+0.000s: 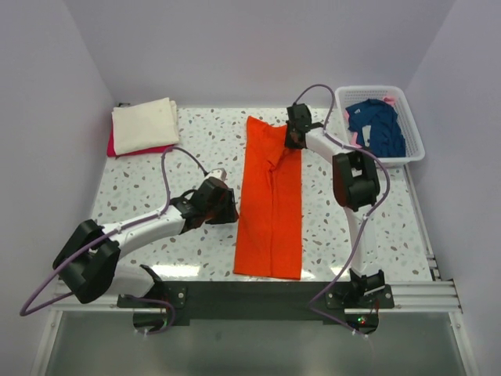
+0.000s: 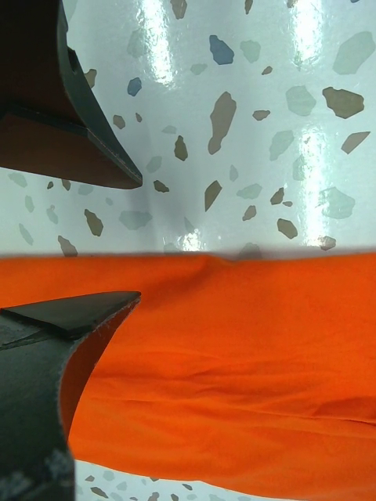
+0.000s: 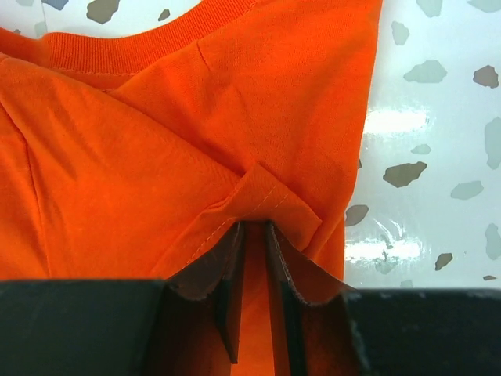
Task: Fold and stack the t-shirts
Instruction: Fold the tshirt
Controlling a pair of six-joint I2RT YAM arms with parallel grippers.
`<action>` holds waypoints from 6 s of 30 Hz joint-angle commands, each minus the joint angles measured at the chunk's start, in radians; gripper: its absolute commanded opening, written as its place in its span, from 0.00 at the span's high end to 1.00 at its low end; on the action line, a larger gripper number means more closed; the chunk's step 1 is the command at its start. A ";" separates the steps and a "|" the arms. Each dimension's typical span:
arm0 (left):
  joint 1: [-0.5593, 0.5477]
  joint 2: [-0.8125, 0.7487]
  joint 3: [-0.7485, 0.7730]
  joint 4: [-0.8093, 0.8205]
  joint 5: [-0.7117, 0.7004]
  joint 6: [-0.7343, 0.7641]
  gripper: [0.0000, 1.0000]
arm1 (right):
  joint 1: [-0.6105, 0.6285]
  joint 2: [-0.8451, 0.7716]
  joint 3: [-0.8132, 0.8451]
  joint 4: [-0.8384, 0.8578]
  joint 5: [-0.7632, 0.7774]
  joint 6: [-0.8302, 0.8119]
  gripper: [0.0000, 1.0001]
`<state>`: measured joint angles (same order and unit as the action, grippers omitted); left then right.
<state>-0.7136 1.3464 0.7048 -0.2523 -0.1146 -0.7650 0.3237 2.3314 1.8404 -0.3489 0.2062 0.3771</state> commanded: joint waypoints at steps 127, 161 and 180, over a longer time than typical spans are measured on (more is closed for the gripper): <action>-0.175 -0.158 -0.301 -0.053 0.325 -0.165 0.52 | 0.324 -1.437 -1.600 -0.142 -0.579 0.642 0.50; -0.219 -0.124 -0.364 0.050 0.349 -0.244 0.84 | 0.356 -1.431 -1.580 -0.194 -0.485 0.723 0.54; -0.297 -0.197 -0.332 -0.031 0.308 -0.301 1.00 | 0.463 -1.357 -1.569 -0.131 -0.430 0.781 0.76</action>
<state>-0.9920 1.1652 0.3702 -0.2047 0.2211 -1.0477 0.7750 0.9524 0.2943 -0.4473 -0.3214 1.1572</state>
